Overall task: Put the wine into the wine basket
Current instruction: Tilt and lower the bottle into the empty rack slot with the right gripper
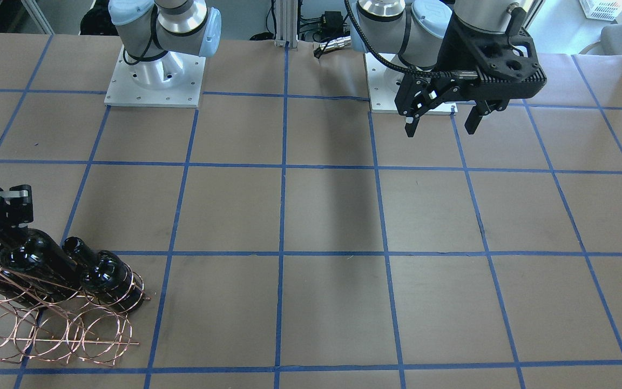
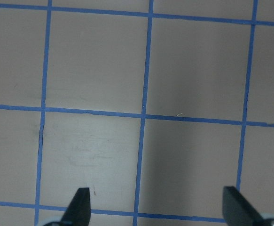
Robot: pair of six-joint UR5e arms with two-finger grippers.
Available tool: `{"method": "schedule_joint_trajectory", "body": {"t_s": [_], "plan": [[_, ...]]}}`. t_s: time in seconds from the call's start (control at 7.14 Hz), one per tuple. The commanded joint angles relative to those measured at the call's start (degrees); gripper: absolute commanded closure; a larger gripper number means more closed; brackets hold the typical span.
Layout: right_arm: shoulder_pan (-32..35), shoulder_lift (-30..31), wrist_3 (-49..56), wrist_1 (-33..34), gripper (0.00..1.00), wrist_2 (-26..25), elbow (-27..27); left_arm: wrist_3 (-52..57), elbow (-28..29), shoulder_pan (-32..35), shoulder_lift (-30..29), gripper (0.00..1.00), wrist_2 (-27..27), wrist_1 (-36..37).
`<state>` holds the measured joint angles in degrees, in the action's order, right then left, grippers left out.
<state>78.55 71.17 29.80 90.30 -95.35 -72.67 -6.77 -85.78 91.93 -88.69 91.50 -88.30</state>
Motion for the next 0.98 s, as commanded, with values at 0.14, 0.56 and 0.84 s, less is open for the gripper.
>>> {"method": "schedule_joint_trajectory", "body": {"t_s": [0.14, 0.56, 0.84], "plan": [[-0.1, -1.8, 1.2, 2.1, 1.00, 0.1, -0.3, 0.0, 0.0, 0.0, 0.0, 0.00, 0.0, 0.0], [-0.1, -2.9, 1.1, 3.1, 1.00, 0.3, -0.5, -0.1, -0.4, 0.0, 0.0, 0.00, 0.0, 0.0], [-0.1, -3.4, 0.8, 3.1, 1.00, 0.3, -0.8, -0.1, -0.4, 0.0, 0.0, 0.00, 0.0, 0.1]]}}
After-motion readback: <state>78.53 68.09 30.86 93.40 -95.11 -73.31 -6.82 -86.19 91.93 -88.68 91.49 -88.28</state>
